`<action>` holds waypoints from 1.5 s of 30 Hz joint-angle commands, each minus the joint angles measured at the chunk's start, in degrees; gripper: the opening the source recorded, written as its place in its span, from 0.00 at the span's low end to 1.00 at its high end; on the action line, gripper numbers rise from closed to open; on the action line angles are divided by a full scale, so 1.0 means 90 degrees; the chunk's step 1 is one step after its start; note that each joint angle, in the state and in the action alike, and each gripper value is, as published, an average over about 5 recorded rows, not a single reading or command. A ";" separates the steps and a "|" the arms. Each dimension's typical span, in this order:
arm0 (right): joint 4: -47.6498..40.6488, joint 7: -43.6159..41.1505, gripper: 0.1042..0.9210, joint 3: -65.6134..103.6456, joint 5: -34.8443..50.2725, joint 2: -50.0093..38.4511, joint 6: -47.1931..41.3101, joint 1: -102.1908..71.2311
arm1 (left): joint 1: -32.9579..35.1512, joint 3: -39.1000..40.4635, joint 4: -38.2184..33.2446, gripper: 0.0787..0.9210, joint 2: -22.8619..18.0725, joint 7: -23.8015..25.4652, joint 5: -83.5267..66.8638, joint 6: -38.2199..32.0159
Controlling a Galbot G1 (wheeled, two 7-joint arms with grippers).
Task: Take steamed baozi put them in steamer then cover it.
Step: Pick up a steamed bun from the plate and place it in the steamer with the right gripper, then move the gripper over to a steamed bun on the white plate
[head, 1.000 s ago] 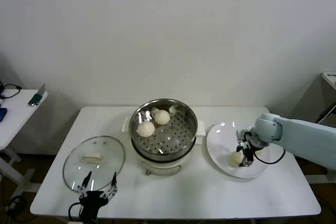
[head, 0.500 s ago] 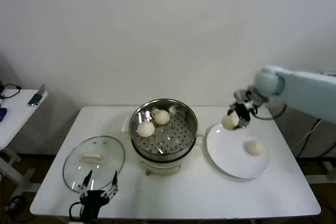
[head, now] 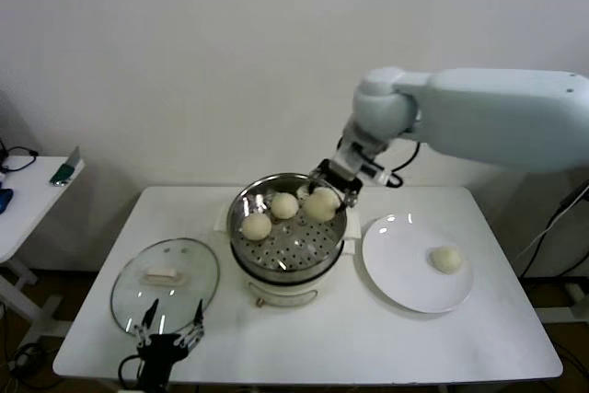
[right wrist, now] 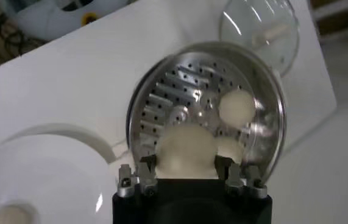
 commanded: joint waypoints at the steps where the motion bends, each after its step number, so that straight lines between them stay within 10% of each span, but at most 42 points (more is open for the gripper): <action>1: 0.0276 0.0517 0.66 0.0016 -0.1186 0.1283 0.0541 -0.0744 | 0.0006 -0.0004 0.0012 0.88 -0.0005 -0.0007 -0.0002 -0.0004; 21: -0.1027 0.0513 0.67 0.0019 -0.2072 0.1670 0.0630 -0.1925 | 0.0075 -0.0042 0.0080 0.88 -0.0004 -0.0047 -0.0005 -0.0081; 30: -0.1197 0.0334 0.86 0.0208 -0.1896 0.1564 0.0954 -0.1531 | 0.0107 -0.0039 0.0071 0.88 -0.0024 -0.0058 0.0008 -0.0106; 45: -0.1785 -0.0736 0.88 -0.1834 0.2279 -0.1206 -0.0861 0.0685 | 0.0112 -0.0003 0.0006 0.88 -0.0019 -0.0039 0.0035 -0.0104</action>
